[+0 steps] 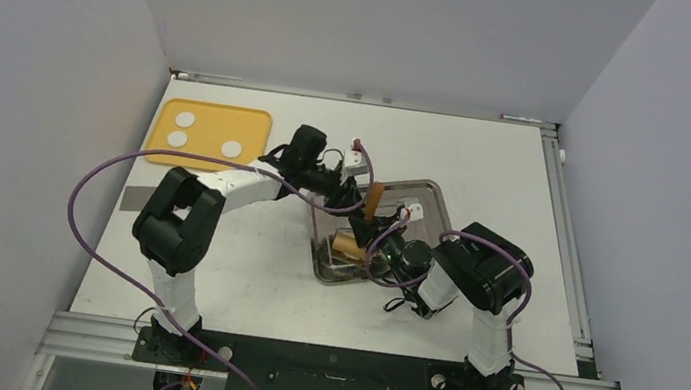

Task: Roll out the dumpling wrappers from the dough
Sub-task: Flatten out the dough on the work surface.

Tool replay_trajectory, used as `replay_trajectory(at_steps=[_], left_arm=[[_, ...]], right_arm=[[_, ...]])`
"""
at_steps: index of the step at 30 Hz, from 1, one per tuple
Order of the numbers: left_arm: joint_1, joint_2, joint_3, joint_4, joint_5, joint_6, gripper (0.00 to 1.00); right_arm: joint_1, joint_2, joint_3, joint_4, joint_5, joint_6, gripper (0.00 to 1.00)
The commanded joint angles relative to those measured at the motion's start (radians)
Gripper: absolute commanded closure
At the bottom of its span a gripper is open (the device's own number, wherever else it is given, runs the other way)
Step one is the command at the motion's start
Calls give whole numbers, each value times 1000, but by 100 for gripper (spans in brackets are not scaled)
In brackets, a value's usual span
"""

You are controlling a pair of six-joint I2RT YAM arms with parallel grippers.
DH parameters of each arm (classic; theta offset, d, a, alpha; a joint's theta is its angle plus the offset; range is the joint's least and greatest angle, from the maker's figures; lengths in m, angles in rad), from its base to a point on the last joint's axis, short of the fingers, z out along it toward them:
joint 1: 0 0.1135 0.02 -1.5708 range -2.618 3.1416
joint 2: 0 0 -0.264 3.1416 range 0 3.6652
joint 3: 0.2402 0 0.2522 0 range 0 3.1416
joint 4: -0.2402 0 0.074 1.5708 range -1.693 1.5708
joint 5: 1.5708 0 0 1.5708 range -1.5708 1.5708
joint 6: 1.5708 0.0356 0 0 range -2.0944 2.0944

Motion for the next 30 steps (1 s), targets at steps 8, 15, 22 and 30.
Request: replay_trajectory(at_steps=[8, 15, 22, 30], left_arm=[[-24, 0, -171, -199, -12, 49, 100], [12, -62, -65, -324, 45, 72, 100], [61, -181, 54, -487, 72, 138, 88], [124, -254, 133, -504, 206, 77, 56]], right_arm=[[13, 218, -187, -144, 37, -62, 92], [51, 45, -113, -341, 44, -124, 92], [56, -264, -67, -517, 56, -179, 92], [64, -475, 16, -537, -92, -241, 92]])
